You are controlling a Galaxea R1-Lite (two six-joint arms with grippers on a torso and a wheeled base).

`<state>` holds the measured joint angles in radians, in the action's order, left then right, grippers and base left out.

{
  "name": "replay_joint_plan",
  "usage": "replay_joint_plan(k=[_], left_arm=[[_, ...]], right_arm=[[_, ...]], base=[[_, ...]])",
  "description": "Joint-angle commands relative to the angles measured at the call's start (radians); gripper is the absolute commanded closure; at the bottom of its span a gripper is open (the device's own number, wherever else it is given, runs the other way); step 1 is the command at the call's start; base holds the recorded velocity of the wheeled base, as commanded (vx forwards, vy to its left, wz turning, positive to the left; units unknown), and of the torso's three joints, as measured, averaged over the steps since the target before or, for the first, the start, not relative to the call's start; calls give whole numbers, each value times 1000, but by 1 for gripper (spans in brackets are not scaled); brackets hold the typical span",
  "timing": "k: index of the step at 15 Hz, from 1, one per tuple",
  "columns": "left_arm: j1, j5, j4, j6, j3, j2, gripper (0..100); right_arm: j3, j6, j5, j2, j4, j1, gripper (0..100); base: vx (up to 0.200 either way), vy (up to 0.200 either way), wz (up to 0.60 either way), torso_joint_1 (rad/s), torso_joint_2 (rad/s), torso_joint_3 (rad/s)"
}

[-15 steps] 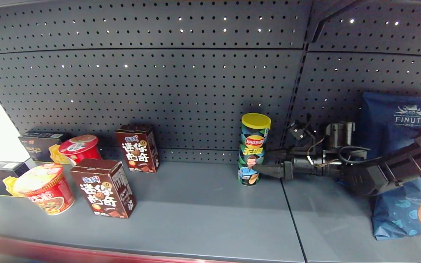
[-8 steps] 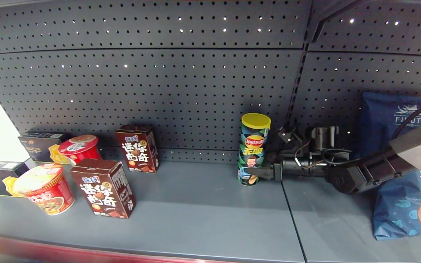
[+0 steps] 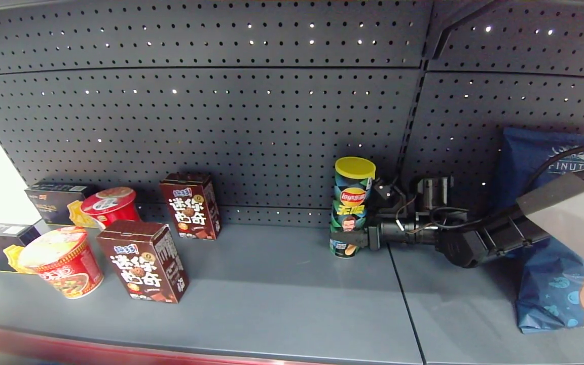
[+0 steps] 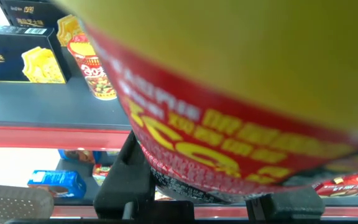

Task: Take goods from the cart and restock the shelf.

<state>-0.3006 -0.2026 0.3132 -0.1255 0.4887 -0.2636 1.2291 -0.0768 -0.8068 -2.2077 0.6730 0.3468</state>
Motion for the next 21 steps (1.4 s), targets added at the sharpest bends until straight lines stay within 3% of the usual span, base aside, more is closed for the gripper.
replay_joint_plan(k=[1,7,14,17,21], left_arm=[[0,-1,1,0,-4,6,100],[0,0,0,0,-15,14,100],[2,-1,0,0,-39,67,100],[2,-1,-2,0,-45,69,100],[3,-3,-2,0,-44,69,100]], right_arm=[[6,3,0,-3,0,1,100],[-106,8,15,157,2,20,100],[-516,3,78,522,10,47,100],[-669,11,83,592,108,77,100],[-778,34,83,595,229,87,100]], base=[[0,0,0,0,0,0],[0,0,0,0,0,0],[0,0,0,0,0,0],[0,0,0,0,0,0],[0,0,0,0,0,0]])
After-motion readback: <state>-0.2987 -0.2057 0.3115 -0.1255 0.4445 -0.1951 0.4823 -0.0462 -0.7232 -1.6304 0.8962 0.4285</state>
